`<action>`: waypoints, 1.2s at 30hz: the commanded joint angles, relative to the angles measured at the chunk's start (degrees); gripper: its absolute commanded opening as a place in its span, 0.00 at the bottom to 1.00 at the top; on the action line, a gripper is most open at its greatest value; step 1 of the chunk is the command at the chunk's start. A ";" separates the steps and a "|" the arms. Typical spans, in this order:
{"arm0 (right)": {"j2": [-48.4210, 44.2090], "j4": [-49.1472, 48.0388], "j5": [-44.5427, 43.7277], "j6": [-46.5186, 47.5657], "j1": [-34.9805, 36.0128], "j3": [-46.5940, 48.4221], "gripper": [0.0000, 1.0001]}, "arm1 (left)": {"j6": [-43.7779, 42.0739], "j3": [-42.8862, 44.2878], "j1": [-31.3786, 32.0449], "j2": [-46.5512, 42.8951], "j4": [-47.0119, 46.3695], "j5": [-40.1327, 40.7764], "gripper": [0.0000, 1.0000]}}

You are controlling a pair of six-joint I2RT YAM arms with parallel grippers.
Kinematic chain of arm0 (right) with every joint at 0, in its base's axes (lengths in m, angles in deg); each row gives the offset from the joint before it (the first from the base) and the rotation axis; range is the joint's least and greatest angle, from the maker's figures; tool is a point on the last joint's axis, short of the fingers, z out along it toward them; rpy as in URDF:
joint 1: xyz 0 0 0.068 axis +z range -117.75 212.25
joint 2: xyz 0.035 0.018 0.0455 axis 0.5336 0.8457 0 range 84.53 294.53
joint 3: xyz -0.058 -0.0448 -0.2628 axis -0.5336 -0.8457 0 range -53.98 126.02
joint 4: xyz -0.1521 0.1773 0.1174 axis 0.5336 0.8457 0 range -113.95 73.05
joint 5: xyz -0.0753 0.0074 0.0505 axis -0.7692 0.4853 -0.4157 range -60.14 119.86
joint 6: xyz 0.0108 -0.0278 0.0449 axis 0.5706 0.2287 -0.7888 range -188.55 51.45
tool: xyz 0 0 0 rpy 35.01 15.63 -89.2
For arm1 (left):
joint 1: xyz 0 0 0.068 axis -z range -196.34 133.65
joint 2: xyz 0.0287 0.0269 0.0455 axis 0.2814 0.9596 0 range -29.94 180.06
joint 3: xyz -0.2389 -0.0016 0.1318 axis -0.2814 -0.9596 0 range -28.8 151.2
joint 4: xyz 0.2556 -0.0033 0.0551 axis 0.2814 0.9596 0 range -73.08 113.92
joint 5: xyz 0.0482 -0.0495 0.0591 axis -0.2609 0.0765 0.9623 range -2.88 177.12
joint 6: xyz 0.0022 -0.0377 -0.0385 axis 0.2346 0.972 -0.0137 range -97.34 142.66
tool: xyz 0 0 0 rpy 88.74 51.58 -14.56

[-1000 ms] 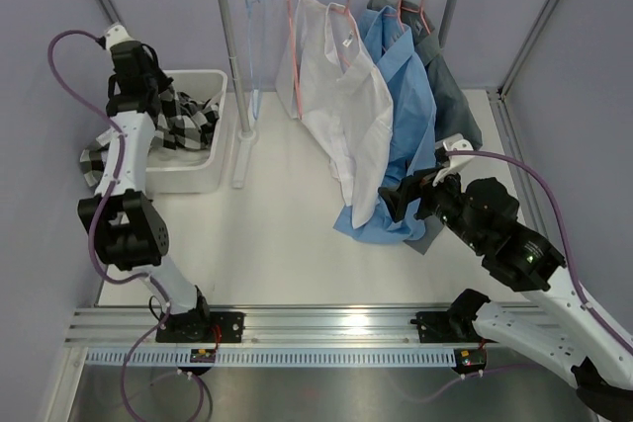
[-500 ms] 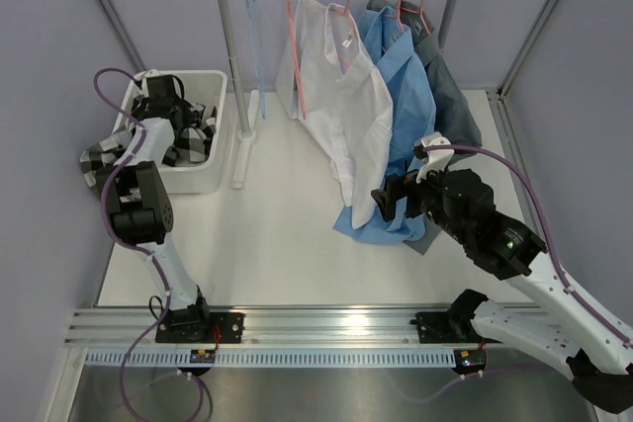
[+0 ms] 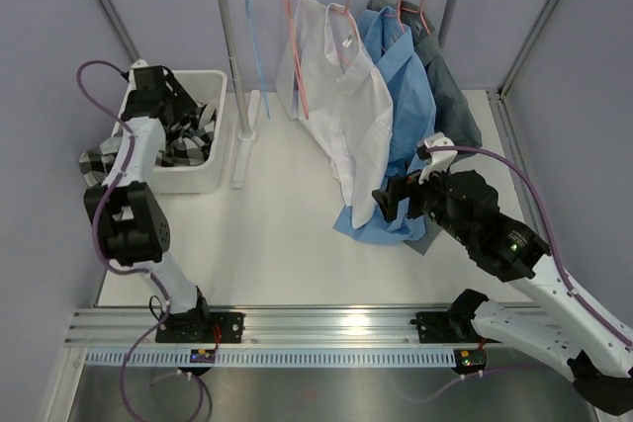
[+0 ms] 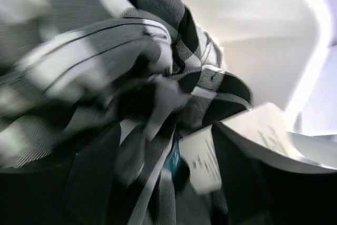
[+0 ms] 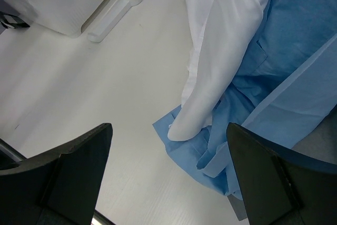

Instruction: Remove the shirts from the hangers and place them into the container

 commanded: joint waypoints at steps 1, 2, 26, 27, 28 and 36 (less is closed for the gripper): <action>-1.14 -1.09 1.25 0.36 0.24 2.13 1.00 | -1.37 0.77 -0.23 -10.59 3.49 6.12 0.79; -1.05 -1.18 1.86 0.28 0.24 2.13 1.00 | -1.81 0.16 -0.23 -12.95 4.11 7.61 0.81; 2.82 -4.25 9.86 2.21 0.16 -0.41 0.99 | 7.59 -18.37 -8.76 -15.96 -9.05 32.24 0.94; 2.73 -4.34 10.04 2.21 0.24 -0.59 0.99 | 7.59 -18.91 -8.93 -15.96 -10.46 31.37 0.94; 2.82 -4.60 10.39 2.21 0.24 -0.77 0.99 | 7.94 -19.18 -9.46 -15.79 -11.78 30.75 0.93; 4.22 -4.61 10.74 2.47 0.24 -0.68 1.00 | 9.08 -18.13 -10.43 -14.20 -12.40 31.62 0.91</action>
